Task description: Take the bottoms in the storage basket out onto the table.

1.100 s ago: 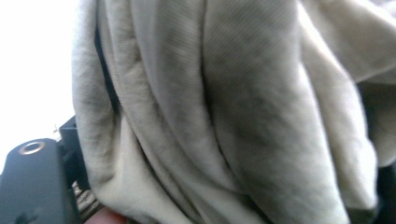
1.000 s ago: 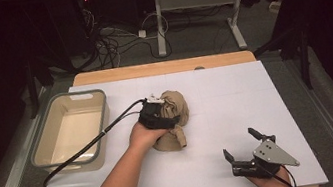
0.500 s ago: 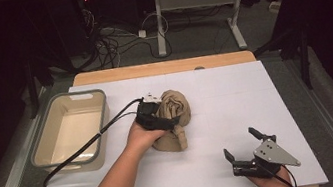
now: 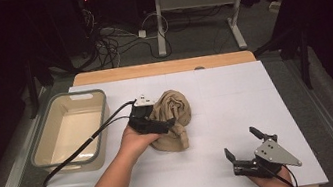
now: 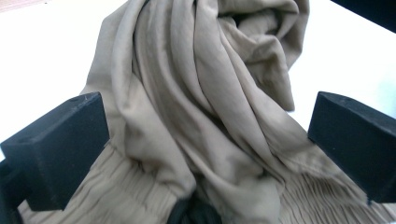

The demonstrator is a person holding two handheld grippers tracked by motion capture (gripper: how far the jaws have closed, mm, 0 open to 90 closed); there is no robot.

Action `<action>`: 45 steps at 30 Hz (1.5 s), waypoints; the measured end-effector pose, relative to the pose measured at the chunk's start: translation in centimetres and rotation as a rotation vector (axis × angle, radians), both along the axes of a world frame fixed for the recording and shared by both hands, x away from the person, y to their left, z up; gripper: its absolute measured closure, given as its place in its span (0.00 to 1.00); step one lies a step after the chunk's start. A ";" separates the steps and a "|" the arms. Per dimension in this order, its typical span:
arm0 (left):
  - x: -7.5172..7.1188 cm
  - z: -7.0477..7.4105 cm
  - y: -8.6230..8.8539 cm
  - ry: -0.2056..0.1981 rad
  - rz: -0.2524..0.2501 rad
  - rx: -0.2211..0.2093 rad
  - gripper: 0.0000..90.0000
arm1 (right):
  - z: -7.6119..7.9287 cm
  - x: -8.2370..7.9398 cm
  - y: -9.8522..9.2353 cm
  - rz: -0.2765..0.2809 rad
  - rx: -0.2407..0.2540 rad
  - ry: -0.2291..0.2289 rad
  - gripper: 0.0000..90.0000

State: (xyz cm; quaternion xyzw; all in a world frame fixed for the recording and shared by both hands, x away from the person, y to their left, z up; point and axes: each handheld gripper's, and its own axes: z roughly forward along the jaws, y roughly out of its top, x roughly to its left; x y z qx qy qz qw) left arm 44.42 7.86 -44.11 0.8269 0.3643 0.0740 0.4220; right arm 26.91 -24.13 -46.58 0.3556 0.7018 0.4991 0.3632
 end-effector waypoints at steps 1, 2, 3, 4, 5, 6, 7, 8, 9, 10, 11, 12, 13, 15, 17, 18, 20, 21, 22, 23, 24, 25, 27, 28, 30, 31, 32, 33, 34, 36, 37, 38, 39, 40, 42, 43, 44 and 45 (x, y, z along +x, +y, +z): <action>-0.2 0.1 0.0 -0.004 -0.003 -0.006 0.00 | 0.0 0.0 0.0 -0.001 0.000 -0.001 0.01; -0.3 0.3 0.1 -0.008 -0.004 -0.013 0.00 | 0.0 0.0 0.0 -0.002 -0.001 -0.003 0.01; -0.5 0.5 0.2 -0.010 -0.006 -0.018 0.00 | 0.0 0.0 -0.1 -0.003 -0.001 -0.003 0.01; -0.6 0.6 0.3 -0.012 -0.002 -0.027 0.00 | 0.1 0.0 -0.1 -0.003 -0.002 -0.004 0.01; -0.7 0.8 0.5 -0.014 0.000 -0.037 0.00 | 0.1 0.0 -0.1 -0.005 0.001 -0.003 0.01; -0.8 0.9 0.7 -0.014 0.002 -0.046 0.00 | 0.1 0.0 -0.1 -0.006 0.002 -0.005 0.01; -0.9 1.0 0.8 -0.016 0.005 -0.050 0.00 | 0.2 -0.1 -0.1 -0.006 0.003 -0.006 0.01; -1.0 1.1 1.0 -0.018 0.004 -0.049 0.00 | 0.2 -0.1 -0.1 -0.006 0.002 -0.007 0.01; -1.1 1.2 1.1 -0.021 0.005 -0.048 0.00 | 0.2 -0.1 -0.1 -0.005 0.001 -0.009 0.01; -1.2 1.2 1.2 -0.023 0.004 -0.041 0.00 | 0.2 -0.1 -0.1 -0.005 0.001 -0.009 0.01; -1.4 1.2 1.4 -0.028 0.003 -0.037 0.00 | 0.2 -0.1 -0.1 -0.005 0.000 -0.009 0.01; -1.6 1.2 1.5 -0.028 0.002 -0.035 0.00 | 0.2 -0.1 -0.1 -0.004 0.000 -0.008 0.01; -1.7 1.1 1.7 -0.031 0.003 -0.038 0.00 | 0.2 -0.1 -0.1 -0.004 0.000 -0.008 0.01; -2.1 1.0 2.1 -0.035 0.004 -0.045 0.00 | 0.2 -0.1 -0.1 -0.003 0.000 -0.008 0.01; -2.5 0.8 2.5 -0.038 0.005 -0.049 0.00 | 0.2 -0.1 -0.1 -0.004 0.001 -0.009 0.01; -2.7 0.7 2.7 -0.043 0.006 -0.049 0.00 | 0.2 0.0 -0.1 -0.003 0.000 -0.009 0.01; -3.2 0.5 3.3 -0.051 0.012 -0.059 0.00 | 0.2 0.0 -0.1 -0.002 -0.001 -0.008 0.01; -3.4 0.4 3.6 -0.053 0.015 -0.064 0.00 | 0.2 0.0 -0.1 -0.002 0.000 -0.008 0.01; -3.6 0.2 3.8 -0.058 0.014 -0.061 0.00 | 0.2 0.0 -0.1 -0.002 0.000 -0.008 0.01; -3.9 0.1 4.0 -0.064 0.014 -0.058 0.00 | 0.2 0.0 -0.1 -0.003 0.000 -0.006 0.01; -4.2 -0.1 4.2 -0.070 0.014 -0.062 0.00 | 0.1 0.0 -0.1 -0.003 0.000 -0.006 0.01; -4.4 -0.2 4.5 -0.078 0.009 -0.065 0.00 | 0.1 0.0 -0.1 -0.003 0.000 -0.004 0.01; -5.0 -0.6 4.9 -0.093 0.007 -0.064 0.00 | 0.1 0.0 -0.1 -0.003 -0.002 -0.003 0.01; -5.2 -0.8 5.1 -0.094 0.005 -0.063 0.00 | 0.1 0.0 -0.1 -0.003 -0.002 -0.003 0.01; -5.7 -1.1 5.4 -0.096 0.008 -0.064 0.00 | 0.1 0.0 -0.1 -0.004 0.000 -0.002 0.01; -6.0 -1.3 5.6 -0.098 0.006 -0.063 0.00 | 0.0 0.0 -0.1 -0.004 -0.001 -0.001 0.01; -6.2 -1.4 5.8 -0.102 0.006 -0.065 0.00 | 0.0 0.0 0.0 -0.002 -0.001 -0.001 0.01; -6.5 -1.6 6.0 -0.102 0.005 -0.071 0.00 | 0.0 0.0 0.0 -0.001 -0.001 0.000 0.01; -6.8 -1.7 6.2 -0.101 0.004 -0.081 0.00 | 0.0 -0.1 0.1 -0.002 -0.002 0.001 0.01; -7.5 -1.8 6.5 -0.112 0.002 -0.095 0.00 | 0.0 -0.1 0.1 -0.003 -0.004 0.001 0.01; -7.8 -1.9 6.7 -0.120 0.001 -0.098 0.00 | -0.1 -0.1 0.2 -0.003 -0.003 0.002 0.01; -8.2 -1.9 6.8 -0.129 -0.001 -0.102 0.00 | -0.1 -0.1 0.2 -0.002 -0.002 0.002 0.01; -8.5 -2.0 6.9 -0.138 -0.001 -0.098 0.00 | -0.1 -0.1 0.2 -0.002 -0.001 0.004 0.01; -8.9 -2.1 7.1 -0.149 -0.003 -0.096 0.00 | -0.1 -0.1 0.2 -0.003 -0.001 0.004 0.01; -9.5 -2.3 7.5 -0.159 -0.009 -0.114 0.00 | -0.2 -0.2 0.2 -0.004 -0.001 0.006 0.00; -9.7 -2.4 7.7 -0.163 -0.010 -0.122 0.00 | -0.2 -0.2 0.2 -0.004 -0.002 0.006 0.01; -10.0 -2.6 7.9 -0.162 -0.008 -0.130 0.00 | -0.2 -0.2 0.2 -0.005 -0.002 0.006 0.01; -10.3 -2.7 8.1 -0.168 -0.009 -0.132 0.00 | -0.2 -0.2 0.2 -0.007 0.000 0.005 0.01</action>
